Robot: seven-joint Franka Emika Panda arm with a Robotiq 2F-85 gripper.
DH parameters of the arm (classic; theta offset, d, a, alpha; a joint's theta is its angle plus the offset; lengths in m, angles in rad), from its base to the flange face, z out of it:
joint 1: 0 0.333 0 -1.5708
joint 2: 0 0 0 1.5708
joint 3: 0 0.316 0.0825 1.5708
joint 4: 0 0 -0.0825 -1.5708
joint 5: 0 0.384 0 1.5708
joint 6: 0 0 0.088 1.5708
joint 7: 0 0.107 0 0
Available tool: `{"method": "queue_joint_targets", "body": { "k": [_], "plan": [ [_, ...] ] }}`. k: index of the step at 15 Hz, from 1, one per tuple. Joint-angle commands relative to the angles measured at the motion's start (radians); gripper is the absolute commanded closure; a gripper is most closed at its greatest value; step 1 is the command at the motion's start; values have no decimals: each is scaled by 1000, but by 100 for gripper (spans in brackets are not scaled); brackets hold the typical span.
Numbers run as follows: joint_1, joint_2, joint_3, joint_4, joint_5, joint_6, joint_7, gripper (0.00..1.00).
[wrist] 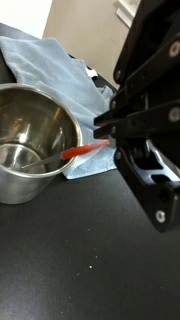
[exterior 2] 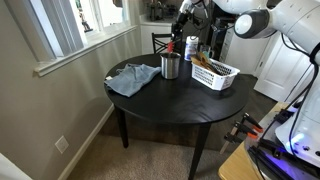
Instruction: Remove the spatula from the cutlery holder and place it in the white basket
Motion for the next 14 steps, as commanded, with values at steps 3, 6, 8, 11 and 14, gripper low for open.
{"method": "queue_joint_targets", "body": {
  "k": [3, 6, 8, 11, 14],
  "plan": [
    [8, -94, 5, -29, -7, -18, -54, 94],
    [14, -109, 1, -38, -10, -10, -63, 92],
    [15, -108, -3, -43, -14, -7, -69, 67],
    [9, -96, -3, -56, -12, -10, -80, 53],
    [6, -71, -13, -71, -17, -14, -78, 33]
  ]
}}
